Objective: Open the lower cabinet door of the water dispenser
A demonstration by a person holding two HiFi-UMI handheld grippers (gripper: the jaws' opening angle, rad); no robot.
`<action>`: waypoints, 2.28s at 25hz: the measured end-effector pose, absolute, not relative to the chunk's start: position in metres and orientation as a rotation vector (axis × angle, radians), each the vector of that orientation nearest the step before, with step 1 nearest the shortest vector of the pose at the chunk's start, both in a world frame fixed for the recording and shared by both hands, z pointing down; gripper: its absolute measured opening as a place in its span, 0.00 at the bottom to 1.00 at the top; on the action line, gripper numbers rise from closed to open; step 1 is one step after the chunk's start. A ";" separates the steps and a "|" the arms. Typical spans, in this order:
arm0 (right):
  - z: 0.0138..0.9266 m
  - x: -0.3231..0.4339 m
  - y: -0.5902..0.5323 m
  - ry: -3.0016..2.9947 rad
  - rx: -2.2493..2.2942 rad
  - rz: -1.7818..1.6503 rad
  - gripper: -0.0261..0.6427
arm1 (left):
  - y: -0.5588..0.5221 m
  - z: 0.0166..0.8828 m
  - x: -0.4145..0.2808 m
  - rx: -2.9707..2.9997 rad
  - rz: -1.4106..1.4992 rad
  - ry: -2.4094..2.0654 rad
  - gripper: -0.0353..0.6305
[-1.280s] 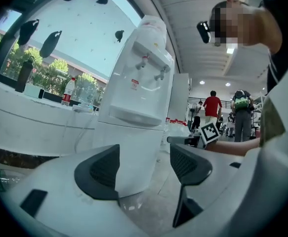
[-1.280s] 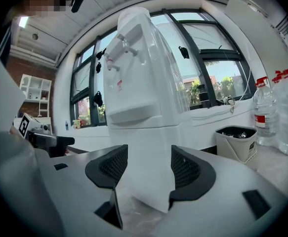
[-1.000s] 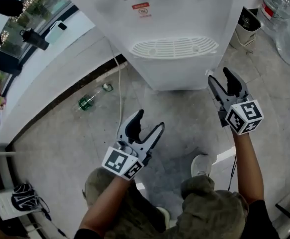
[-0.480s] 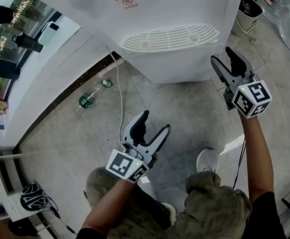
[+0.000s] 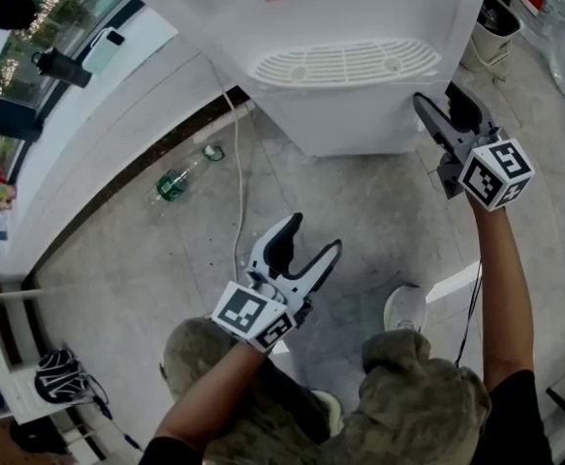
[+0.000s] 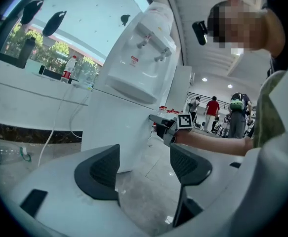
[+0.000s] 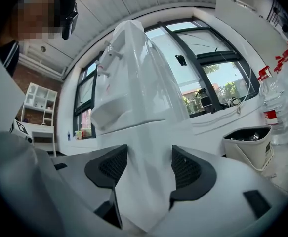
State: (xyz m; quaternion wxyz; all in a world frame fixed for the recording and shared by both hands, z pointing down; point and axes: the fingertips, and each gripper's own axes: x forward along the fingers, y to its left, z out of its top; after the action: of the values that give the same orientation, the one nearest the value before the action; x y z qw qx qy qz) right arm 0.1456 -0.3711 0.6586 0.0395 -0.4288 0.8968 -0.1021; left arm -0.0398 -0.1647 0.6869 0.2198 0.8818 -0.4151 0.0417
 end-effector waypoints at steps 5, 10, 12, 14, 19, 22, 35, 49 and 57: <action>0.672 0.144 -0.374 2.824 -1.295 -0.381 0.42 | -0.160 0.689 -0.033 2.452 0.132 -1.119 0.50; 0.671 0.145 -0.372 2.765 -1.358 -0.319 0.42 | -0.159 0.685 -0.034 2.475 0.097 -1.113 0.50; 0.672 0.146 -0.371 2.746 -1.395 -0.304 0.42 | -0.160 0.684 -0.035 2.475 0.100 -1.116 0.50; 0.672 0.146 -0.371 2.754 -1.411 -0.312 0.42 | -0.159 0.682 -0.034 2.481 0.110 -1.116 0.50; 0.673 0.143 -0.369 2.834 -1.407 -0.278 0.42 | -0.154 0.683 -0.031 2.464 0.115 -1.099 0.50; 0.672 0.142 -0.366 2.837 -1.397 -0.290 0.42 | -0.152 0.683 -0.029 2.464 0.119 -1.092 0.50; 0.674 0.146 -0.325 2.824 -1.412 -0.238 0.39 | -0.151 0.685 -0.023 2.476 0.123 -1.063 0.50; 0.673 0.148 -0.296 2.775 -1.470 -0.187 0.28 | -0.145 0.682 -0.006 2.511 0.127 -1.029 0.50; 0.676 0.142 -0.273 2.829 -1.424 -0.113 0.25 | -0.141 0.673 0.001 2.534 0.129 -1.029 0.50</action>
State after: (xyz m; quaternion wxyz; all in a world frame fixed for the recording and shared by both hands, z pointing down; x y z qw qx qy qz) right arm 0.1415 -0.2733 0.6758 -0.0140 -0.4492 0.8926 -0.0358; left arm 0.0013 -0.1405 0.6733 0.2002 0.9068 -0.3682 0.0462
